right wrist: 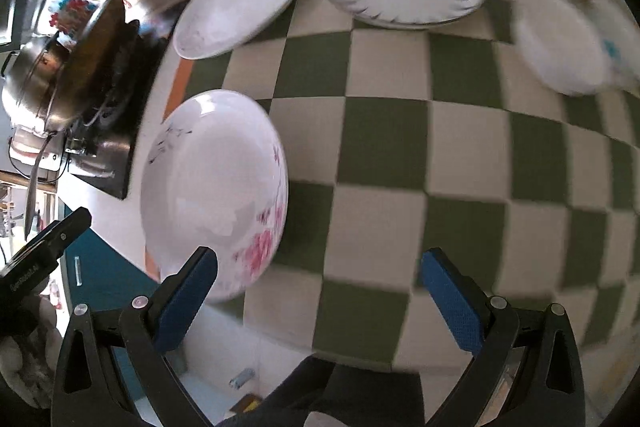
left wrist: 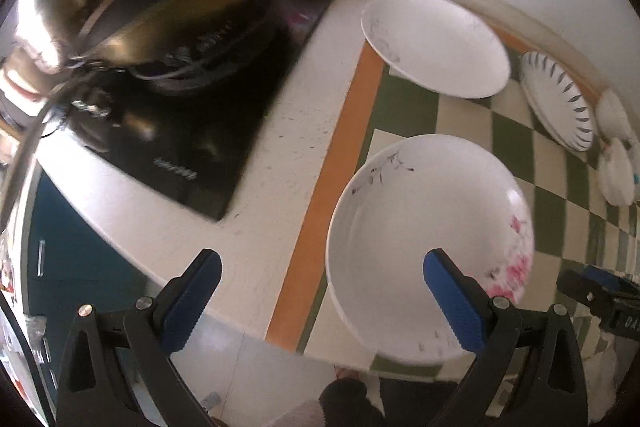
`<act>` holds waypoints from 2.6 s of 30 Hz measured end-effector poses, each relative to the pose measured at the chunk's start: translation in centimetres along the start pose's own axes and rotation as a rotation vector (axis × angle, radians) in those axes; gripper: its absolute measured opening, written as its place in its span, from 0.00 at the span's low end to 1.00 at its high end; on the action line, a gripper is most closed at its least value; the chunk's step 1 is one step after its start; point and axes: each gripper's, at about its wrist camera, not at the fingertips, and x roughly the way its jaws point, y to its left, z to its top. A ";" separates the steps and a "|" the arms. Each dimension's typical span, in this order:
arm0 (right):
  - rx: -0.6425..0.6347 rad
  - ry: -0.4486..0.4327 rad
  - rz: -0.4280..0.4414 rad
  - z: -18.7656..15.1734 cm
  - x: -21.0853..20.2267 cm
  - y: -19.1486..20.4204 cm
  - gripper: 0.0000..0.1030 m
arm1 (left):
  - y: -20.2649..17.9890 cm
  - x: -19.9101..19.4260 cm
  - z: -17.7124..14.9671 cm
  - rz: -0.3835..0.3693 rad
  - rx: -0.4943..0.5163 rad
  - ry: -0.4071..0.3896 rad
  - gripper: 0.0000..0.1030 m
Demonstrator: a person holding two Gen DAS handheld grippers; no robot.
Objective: Organize plates and bowls
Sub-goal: 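Grasp the pink-flower plate rim with the left tool while the right tool grasps it too, then carry the pink-flower plate with both tools onto the grey-flower white plate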
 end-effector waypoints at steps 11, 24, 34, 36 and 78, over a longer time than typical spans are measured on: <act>-0.055 0.194 0.116 6.1 7.6 0.7 0.70 | -0.1 8.3 2.4 -0.112 -0.014 0.216 0.64; -0.062 0.180 0.148 5.7 7.9 0.9 0.14 | -2.6 8.3 1.6 -0.178 0.043 0.209 0.33; -0.010 0.116 0.153 4.9 3.3 -3.0 0.14 | -8.5 3.7 1.3 -0.222 0.123 0.181 0.33; 0.016 0.102 0.148 4.5 2.0 -4.9 0.14 | -10.1 3.2 1.5 -0.234 0.147 0.177 0.33; 0.292 0.109 0.084 1.3 -0.7 -19.2 0.17 | -23.0 4.4 4.1 -0.232 0.327 0.181 0.33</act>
